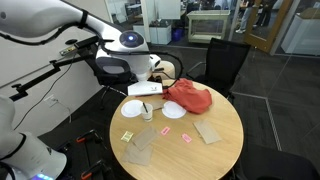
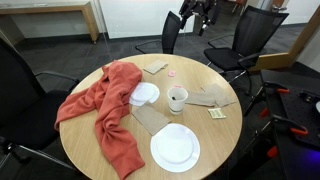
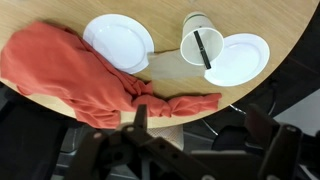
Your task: Remove the black pen from the white cup
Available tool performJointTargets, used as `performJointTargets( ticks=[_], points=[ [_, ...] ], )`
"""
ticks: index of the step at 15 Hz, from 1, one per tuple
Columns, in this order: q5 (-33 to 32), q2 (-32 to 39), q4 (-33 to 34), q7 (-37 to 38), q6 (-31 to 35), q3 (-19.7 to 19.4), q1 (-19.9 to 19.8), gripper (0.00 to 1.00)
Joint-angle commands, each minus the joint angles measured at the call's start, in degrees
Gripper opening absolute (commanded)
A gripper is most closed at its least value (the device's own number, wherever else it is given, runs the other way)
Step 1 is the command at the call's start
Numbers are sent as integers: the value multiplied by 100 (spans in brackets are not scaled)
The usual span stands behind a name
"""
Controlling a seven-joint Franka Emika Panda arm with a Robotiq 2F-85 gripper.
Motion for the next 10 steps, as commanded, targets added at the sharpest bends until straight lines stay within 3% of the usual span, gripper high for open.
performJointTargets(
  ticks=[1,10],
  points=[
    [502,319,256,-1119,-293,247,-219,100],
    [336,301,98,-896,-128,370,-311,100]
  ],
)
